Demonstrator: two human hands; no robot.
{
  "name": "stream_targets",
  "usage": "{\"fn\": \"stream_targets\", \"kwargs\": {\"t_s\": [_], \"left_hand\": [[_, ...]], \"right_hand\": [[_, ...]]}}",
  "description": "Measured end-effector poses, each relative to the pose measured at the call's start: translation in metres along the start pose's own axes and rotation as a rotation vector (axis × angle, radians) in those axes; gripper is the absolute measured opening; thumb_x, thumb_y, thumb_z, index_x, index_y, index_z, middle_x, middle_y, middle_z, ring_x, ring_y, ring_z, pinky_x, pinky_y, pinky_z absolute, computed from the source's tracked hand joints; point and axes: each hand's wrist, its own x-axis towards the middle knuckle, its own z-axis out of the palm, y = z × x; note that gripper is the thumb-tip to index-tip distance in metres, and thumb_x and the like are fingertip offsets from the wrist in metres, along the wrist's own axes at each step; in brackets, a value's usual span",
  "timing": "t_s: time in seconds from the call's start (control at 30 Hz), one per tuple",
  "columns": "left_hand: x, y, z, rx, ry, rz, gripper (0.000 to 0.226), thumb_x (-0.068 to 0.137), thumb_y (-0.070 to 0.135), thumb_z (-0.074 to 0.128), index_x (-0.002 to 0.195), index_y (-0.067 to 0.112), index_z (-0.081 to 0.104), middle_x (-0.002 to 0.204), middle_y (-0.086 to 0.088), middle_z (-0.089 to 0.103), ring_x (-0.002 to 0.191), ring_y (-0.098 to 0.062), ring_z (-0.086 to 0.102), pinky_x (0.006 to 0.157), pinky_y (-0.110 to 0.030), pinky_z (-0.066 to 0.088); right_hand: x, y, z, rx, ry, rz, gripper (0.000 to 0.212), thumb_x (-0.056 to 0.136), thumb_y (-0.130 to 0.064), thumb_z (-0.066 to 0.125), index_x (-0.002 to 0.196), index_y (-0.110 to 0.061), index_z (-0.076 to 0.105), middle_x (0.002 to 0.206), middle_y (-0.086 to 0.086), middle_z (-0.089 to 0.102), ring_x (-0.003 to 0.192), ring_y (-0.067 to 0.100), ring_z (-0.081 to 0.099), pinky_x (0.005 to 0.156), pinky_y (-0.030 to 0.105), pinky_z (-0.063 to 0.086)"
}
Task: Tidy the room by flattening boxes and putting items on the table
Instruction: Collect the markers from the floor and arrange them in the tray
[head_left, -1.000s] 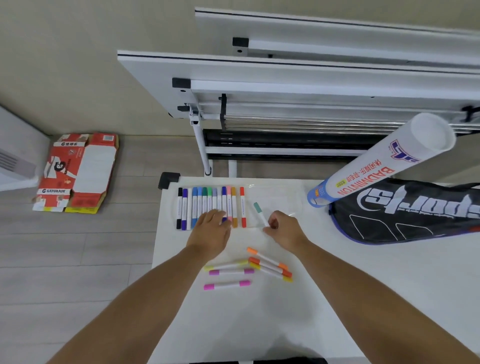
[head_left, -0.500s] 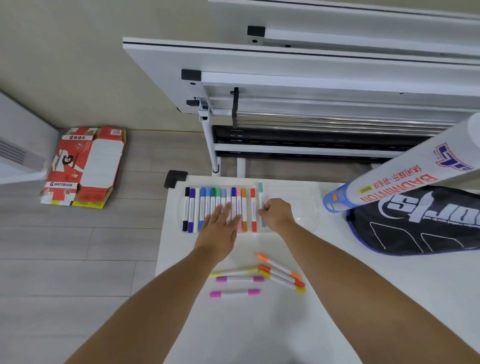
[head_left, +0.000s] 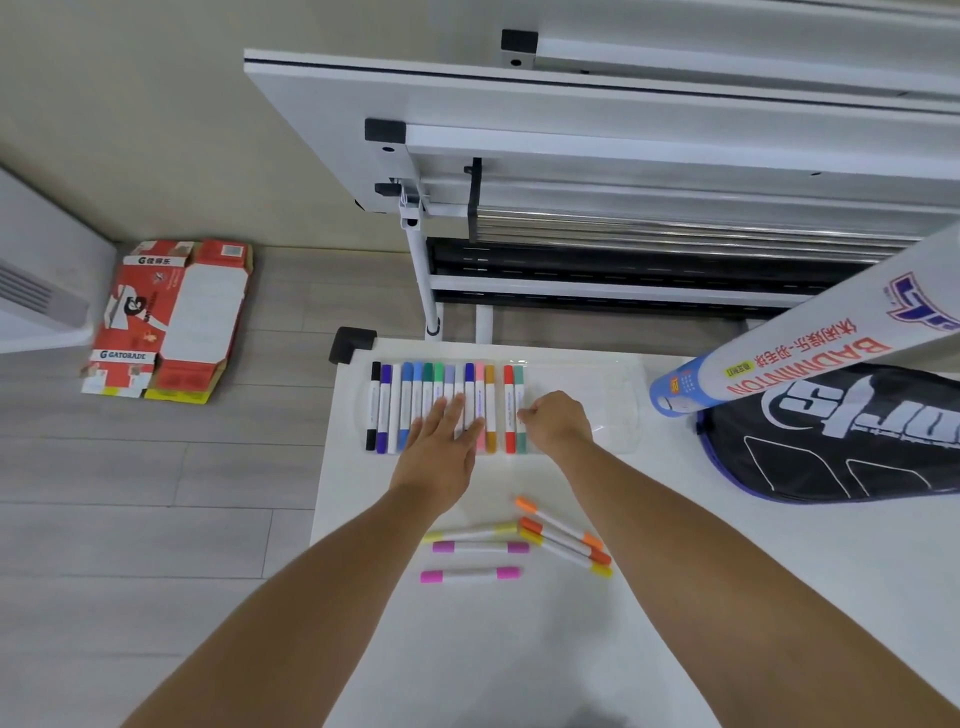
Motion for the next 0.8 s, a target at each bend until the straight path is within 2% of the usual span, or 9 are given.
{"fn": "stream_targets", "kwargs": {"t_s": [0.1,0.2,0.33,0.47,0.57,0.67,0.8], "left_hand": [[0.0,-0.001,0.002,0.01,0.009,0.004,0.05,0.107,0.036,0.027,0.156,0.034,0.015,0.165,0.0,-0.01,0.15,-0.025,-0.016,0.122,-0.045,0.005],[0.001,-0.001,0.004,0.014,0.022,0.007,0.05,0.107,0.036,0.028,0.156,0.033,0.017,0.165,-0.001,-0.008,0.15,-0.025,-0.015,0.121,-0.045,0.004],[0.001,-0.002,0.008,0.014,0.046,0.017,0.049,0.107,0.036,0.029,0.155,0.033,0.018,0.165,-0.001,-0.007,0.15,-0.025,-0.015,0.121,-0.045,0.005],[0.0,-0.005,0.013,0.023,0.063,0.023,0.05,0.107,0.036,0.029,0.155,0.033,0.017,0.165,-0.001,-0.008,0.149,-0.026,-0.016,0.122,-0.045,0.005],[-0.002,-0.003,0.01,0.036,0.046,0.03,0.05,0.107,0.037,0.029,0.155,0.033,0.018,0.166,-0.002,-0.004,0.151,-0.026,-0.011,0.121,-0.045,0.008],[-0.016,-0.001,0.008,0.05,0.061,0.06,0.049,0.107,0.037,0.029,0.155,0.031,0.021,0.165,-0.004,0.006,0.152,-0.026,-0.002,0.119,-0.041,0.008],[-0.051,0.004,0.027,0.094,0.078,0.161,0.048,0.107,0.038,0.024,0.154,0.03,0.027,0.164,-0.003,0.017,0.151,-0.024,0.005,0.12,-0.039,0.01]], "right_hand": [[0.002,0.001,0.001,0.001,0.001,-0.01,0.026,0.093,-0.042,0.059,0.092,-0.017,0.062,0.088,-0.002,0.064,0.062,0.011,0.056,0.052,0.019,0.039],[0.005,0.003,0.003,-0.001,0.031,0.002,0.025,0.091,-0.043,0.062,0.091,-0.018,0.063,0.088,-0.002,0.066,0.066,0.013,0.06,0.059,0.02,0.045],[0.012,0.004,0.004,0.012,0.02,0.024,0.025,0.089,-0.042,0.065,0.089,-0.017,0.062,0.086,0.0,0.065,0.065,0.013,0.059,0.06,0.021,0.044],[0.012,-0.003,0.001,-0.033,0.037,0.02,0.026,0.089,-0.04,0.066,0.084,-0.017,0.055,0.075,-0.002,0.057,0.059,0.012,0.052,0.057,0.022,0.04],[0.001,0.003,0.002,-0.018,0.028,-0.06,0.021,0.091,-0.038,0.064,0.087,-0.018,0.059,0.079,-0.003,0.06,0.068,0.013,0.06,0.064,0.023,0.046],[-0.022,0.03,-0.001,0.025,-0.018,-0.208,0.015,0.093,-0.029,0.061,0.08,-0.021,0.059,0.082,-0.003,0.062,0.077,0.015,0.061,0.07,0.024,0.049],[-0.059,0.086,-0.007,-0.161,-0.089,-0.349,0.015,0.09,-0.027,0.06,0.076,-0.022,0.062,0.086,-0.003,0.062,0.08,0.02,0.06,0.071,0.029,0.047]]}}
